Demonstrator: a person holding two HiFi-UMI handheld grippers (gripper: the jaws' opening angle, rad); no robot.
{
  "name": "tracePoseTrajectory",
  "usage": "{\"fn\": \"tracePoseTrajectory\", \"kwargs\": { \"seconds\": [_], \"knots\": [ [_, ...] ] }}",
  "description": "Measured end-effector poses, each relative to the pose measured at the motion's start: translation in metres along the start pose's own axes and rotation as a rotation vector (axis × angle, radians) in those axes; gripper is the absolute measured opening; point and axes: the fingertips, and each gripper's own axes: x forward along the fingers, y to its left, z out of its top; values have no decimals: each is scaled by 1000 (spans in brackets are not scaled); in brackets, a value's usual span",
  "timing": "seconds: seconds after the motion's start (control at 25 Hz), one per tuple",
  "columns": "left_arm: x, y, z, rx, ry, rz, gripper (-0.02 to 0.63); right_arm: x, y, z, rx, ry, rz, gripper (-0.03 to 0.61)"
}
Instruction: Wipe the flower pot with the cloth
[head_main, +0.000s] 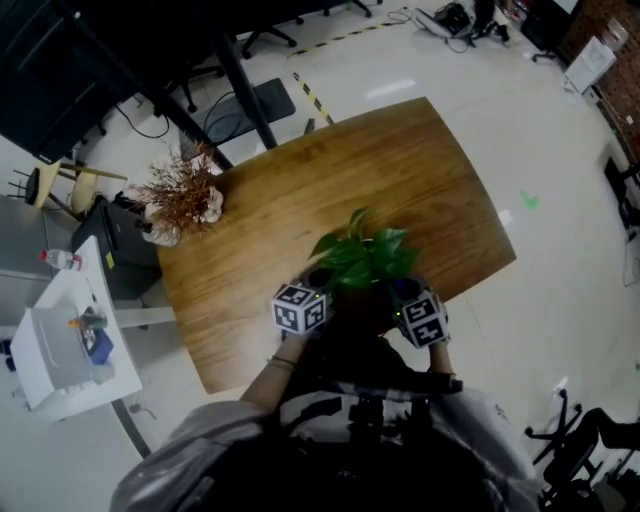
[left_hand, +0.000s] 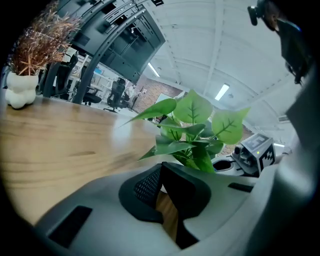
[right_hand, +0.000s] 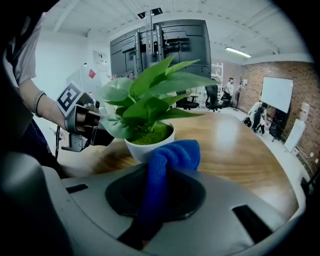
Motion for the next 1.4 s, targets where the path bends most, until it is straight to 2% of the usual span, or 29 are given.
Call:
{"fn": "tracePoseTrajectory", "kwargs": {
  "seconds": [0.2, 0.44, 0.52, 0.64, 0.8, 0.96, 1.12, 1.4],
  "knots": [
    [9, 8, -1, 0, 16, 10, 6, 13, 17, -10, 0, 26, 60, 57],
    [13, 29, 6, -26, -7, 52, 6, 20, 36, -10, -40, 47, 124, 57],
    [11, 30, 6, -27, -3, 61, 6, 16, 32, -12, -37, 48, 124, 57],
    [3, 25, 2, -19, 6, 62, 6, 4, 4, -12, 6, 36, 71, 57],
    [-9, 16, -14, -24, 30, 42, 6, -5, -26, 8, -6, -15, 15, 57],
    [-11, -5, -28, -25, 55, -7, 6, -4, -27, 42, -88, -86, 56, 57],
    [-6, -18, -25, -15, 44, -51, 6, 3, -13, 48, -127, -84, 116, 57],
    [-7, 7, -12, -19, 9, 2, 6, 14, 5, 27, -98, -36, 133, 57]
  ]
}}
